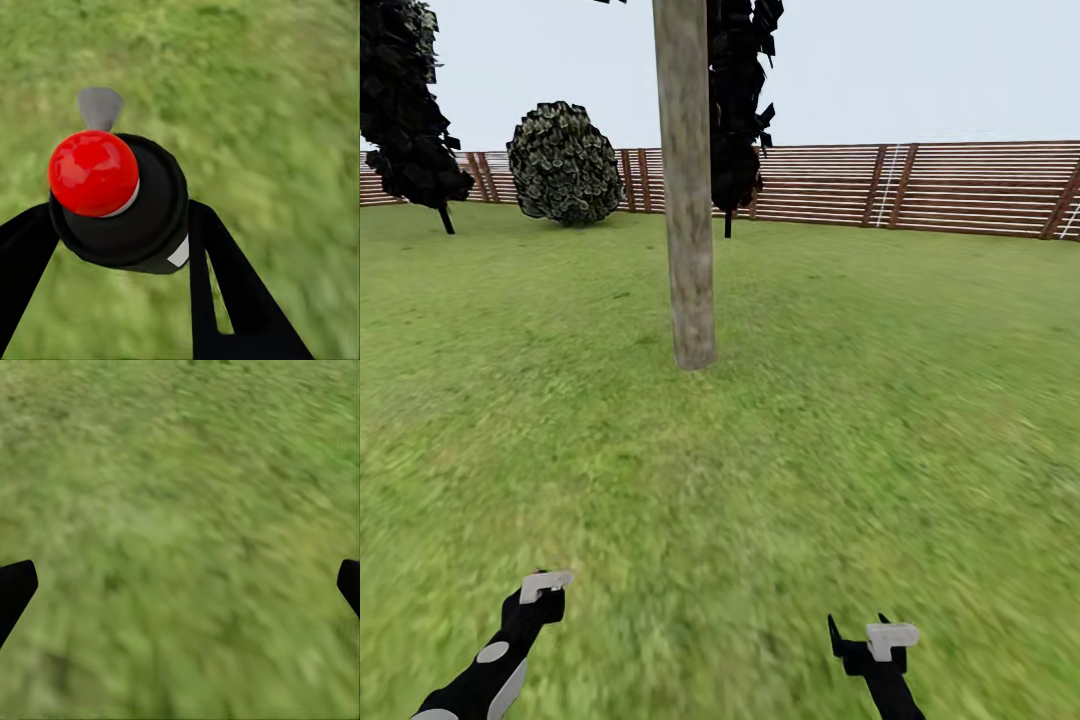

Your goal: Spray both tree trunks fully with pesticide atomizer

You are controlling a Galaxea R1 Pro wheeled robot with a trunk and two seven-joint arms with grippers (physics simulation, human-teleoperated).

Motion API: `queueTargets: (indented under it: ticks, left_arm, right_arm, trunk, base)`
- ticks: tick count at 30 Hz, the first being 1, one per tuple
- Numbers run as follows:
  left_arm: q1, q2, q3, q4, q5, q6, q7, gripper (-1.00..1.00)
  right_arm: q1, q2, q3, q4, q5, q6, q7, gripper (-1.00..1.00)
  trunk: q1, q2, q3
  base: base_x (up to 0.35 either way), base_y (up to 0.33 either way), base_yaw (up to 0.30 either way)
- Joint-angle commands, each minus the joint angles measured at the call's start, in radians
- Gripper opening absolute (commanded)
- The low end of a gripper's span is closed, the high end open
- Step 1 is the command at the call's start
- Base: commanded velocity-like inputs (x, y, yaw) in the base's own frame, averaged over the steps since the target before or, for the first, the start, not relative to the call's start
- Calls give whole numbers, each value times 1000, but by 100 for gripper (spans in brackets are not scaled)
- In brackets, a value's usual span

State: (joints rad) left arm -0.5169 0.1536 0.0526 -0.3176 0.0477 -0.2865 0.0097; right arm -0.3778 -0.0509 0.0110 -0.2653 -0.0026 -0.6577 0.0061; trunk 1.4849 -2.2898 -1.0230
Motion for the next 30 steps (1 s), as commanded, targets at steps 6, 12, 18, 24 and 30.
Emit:
queueTargets:
  ticks: [6, 12, 18, 24, 30]
  left_arm:
    - [0, -3, 1, -1, 0, -2, 1, -100]
    - [0, -4, -1, 0, -1, -2, 1, -100]
    - [0, 2, -1, 1, -1, 0, 2, -100]
    - [0, 2, -1, 2, 0, -2, 3, -100]
    - [0, 2, 0, 1, -1, -1, 3, -100]
  right_arm:
    - [0, 0, 1, -1, 2, 0, 0, 100]
    - [0, -1, 0, -1, 1, 0, 0, 100]
    - [0, -3, 0, 0, 2, 0, 0, 100]
    - [0, -1, 1, -2, 1, -1, -3, 100]
    - [0, 0, -1, -4, -1, -1, -3, 100]
  trunk:
    - [0, 0, 0]
    - [0, 0, 0]
    - [0, 0, 0]
    - [0, 0, 0]
    - [0, 0, 0]
  base:
    - [339, 0, 0]
    - [339, 0, 0]
    - [339, 0, 0]
    - [339, 0, 101]
    - [339, 0, 252]
